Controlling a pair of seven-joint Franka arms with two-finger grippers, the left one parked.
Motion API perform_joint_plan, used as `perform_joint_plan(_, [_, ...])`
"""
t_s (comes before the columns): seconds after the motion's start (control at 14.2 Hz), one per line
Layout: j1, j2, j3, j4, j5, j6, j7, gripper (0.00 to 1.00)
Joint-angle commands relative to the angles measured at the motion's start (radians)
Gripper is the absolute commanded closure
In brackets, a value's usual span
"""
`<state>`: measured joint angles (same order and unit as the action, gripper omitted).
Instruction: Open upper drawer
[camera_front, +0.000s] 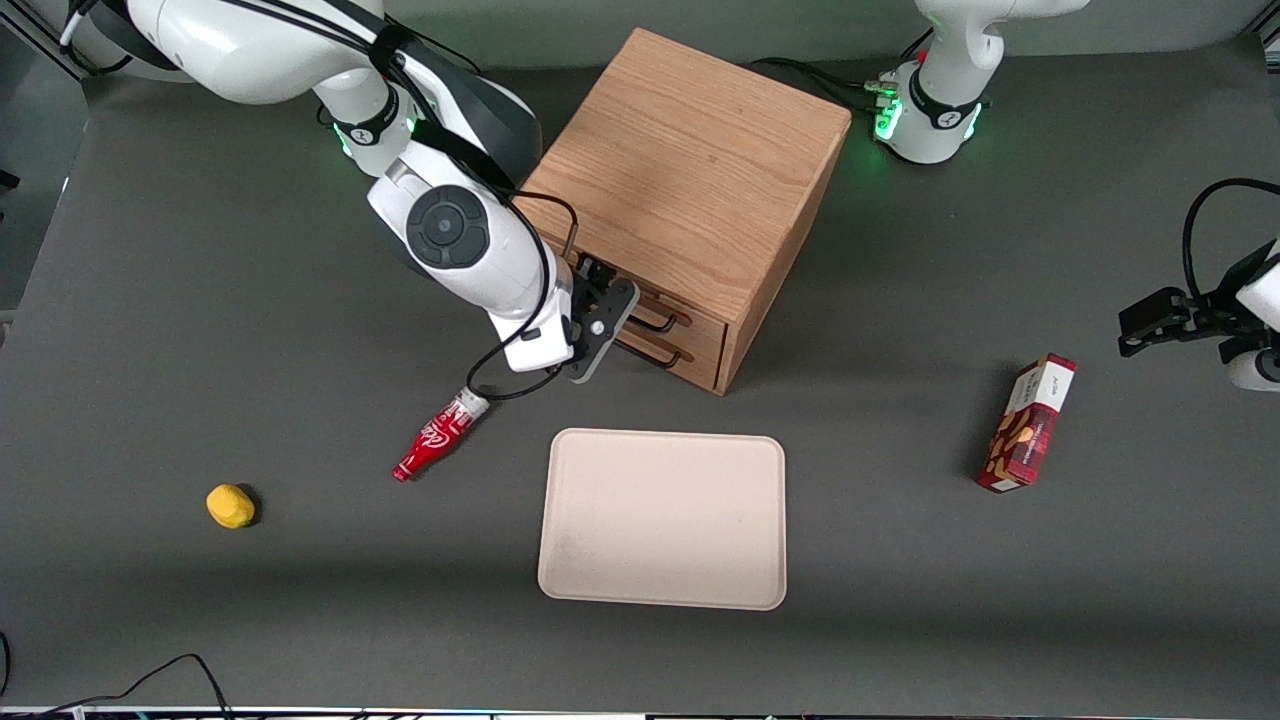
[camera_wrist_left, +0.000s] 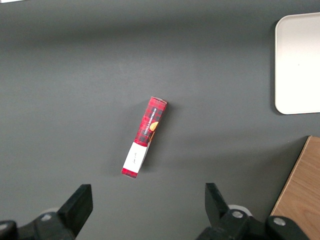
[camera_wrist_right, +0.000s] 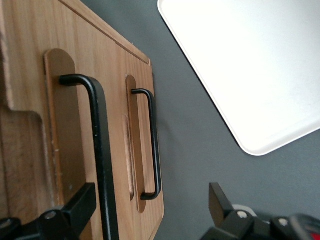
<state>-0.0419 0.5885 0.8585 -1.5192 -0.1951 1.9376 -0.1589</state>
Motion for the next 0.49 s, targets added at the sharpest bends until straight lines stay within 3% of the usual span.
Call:
perform_joint_plan(0.0, [0.011, 0.019, -0.003, 0.001, -0.015, 0.03, -0.014, 0.0])
perform_joint_plan(0.42, [0.008, 0.021, -0.065, 0.008, -0.023, 0.06, -0.037, 0.0])
